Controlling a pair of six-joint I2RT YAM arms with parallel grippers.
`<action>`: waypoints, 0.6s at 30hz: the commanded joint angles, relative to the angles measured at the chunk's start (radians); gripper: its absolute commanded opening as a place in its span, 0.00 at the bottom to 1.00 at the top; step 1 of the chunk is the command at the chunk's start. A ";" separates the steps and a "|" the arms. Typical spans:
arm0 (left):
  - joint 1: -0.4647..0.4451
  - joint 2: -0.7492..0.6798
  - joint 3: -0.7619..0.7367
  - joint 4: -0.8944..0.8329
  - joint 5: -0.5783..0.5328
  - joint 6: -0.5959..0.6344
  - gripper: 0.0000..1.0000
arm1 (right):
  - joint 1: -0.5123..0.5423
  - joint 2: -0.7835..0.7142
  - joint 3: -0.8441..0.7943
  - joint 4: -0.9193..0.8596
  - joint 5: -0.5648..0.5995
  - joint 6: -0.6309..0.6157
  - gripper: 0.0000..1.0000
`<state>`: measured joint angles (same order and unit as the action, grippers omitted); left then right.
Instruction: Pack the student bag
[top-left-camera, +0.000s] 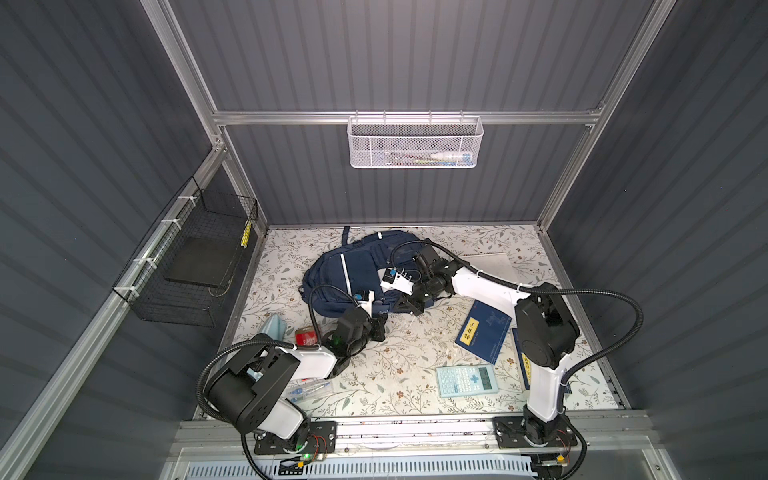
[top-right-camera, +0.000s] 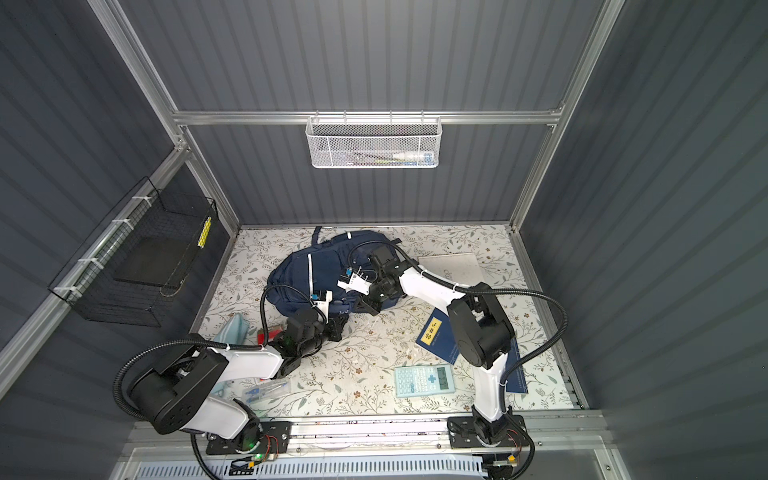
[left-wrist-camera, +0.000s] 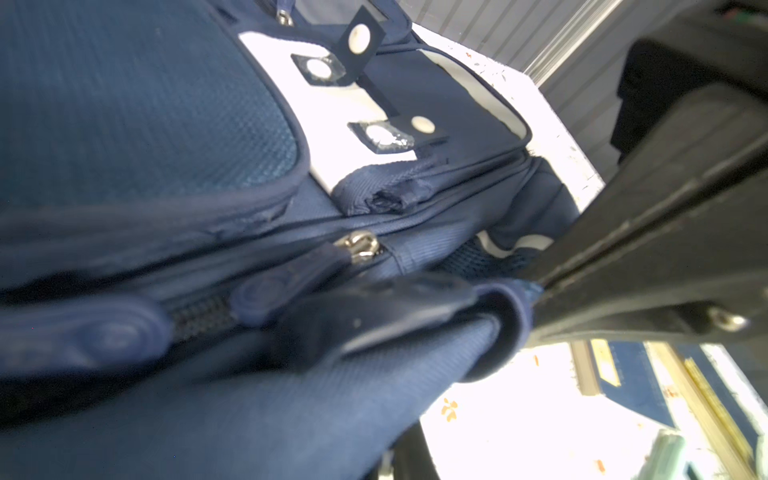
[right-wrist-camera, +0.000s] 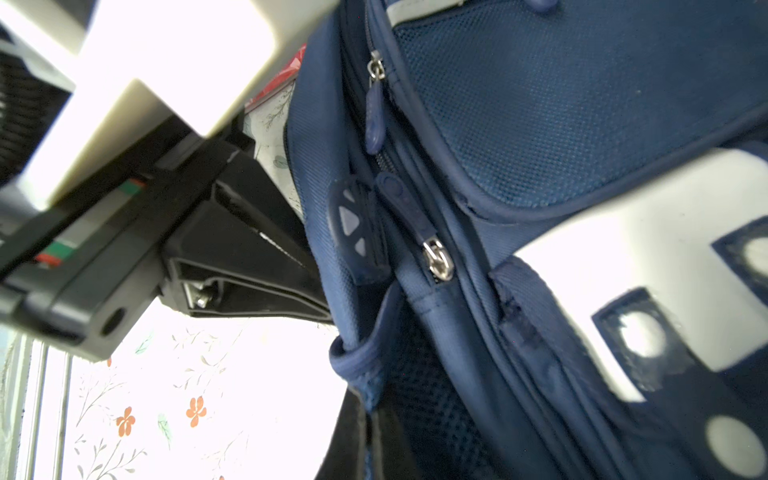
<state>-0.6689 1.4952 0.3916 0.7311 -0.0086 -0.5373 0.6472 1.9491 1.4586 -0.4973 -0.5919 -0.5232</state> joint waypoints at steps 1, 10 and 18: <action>-0.006 -0.041 0.006 -0.041 -0.025 -0.007 0.00 | 0.003 -0.052 -0.002 0.018 -0.068 0.019 0.00; -0.006 -0.121 0.033 -0.254 -0.018 -0.016 0.00 | 0.000 -0.072 -0.032 0.029 -0.006 0.004 0.00; 0.014 -0.230 0.040 -0.402 -0.037 -0.064 0.00 | -0.003 -0.084 -0.065 0.038 0.041 0.006 0.00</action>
<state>-0.6708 1.3277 0.4145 0.4427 -0.0277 -0.5713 0.6498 1.9148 1.4090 -0.4713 -0.5674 -0.5198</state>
